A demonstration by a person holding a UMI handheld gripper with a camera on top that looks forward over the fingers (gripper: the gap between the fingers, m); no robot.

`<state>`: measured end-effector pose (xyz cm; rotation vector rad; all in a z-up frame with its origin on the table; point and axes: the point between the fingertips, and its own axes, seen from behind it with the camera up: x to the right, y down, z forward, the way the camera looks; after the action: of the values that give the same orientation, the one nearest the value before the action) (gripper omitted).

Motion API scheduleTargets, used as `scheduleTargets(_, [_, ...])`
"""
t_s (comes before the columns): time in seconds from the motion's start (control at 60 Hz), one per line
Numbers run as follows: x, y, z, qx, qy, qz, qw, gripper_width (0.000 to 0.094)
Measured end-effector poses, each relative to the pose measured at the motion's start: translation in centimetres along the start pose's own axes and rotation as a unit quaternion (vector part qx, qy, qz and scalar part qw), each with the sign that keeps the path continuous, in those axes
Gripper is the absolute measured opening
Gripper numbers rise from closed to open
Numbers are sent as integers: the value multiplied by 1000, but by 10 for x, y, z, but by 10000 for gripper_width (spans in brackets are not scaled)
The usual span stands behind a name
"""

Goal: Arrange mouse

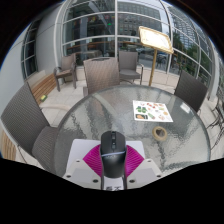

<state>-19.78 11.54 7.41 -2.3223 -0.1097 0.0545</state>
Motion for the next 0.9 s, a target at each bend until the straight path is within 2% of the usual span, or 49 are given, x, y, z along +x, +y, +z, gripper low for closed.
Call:
scheduleTargets(0.2, [-17,80,43,-70,1,7,998,254])
scheduleTargets(0.233, [-17,78,43,-54,4,4,999,255])
scheduleTargets(0.333, [-15,80,47,-48,12,-11,999,285])
scheduleTargets(0.35, [-15,80,47,-44,13,-4,999,342])
scheduleTargets(0.467, [-18,79,46,-30,13,4,999,438])
scheduleTargets(0.517, [-17,81,46,-39,11,10,999,483])
scheduleTargets(0.55, [-15,84,43,-55,14,18,998,584])
scheduleTargets(0.617, [-13,77,32,-61,10,31,998,866])
scheduleTargets(0.9, [41,-20,-80,31,18,55,998,870])
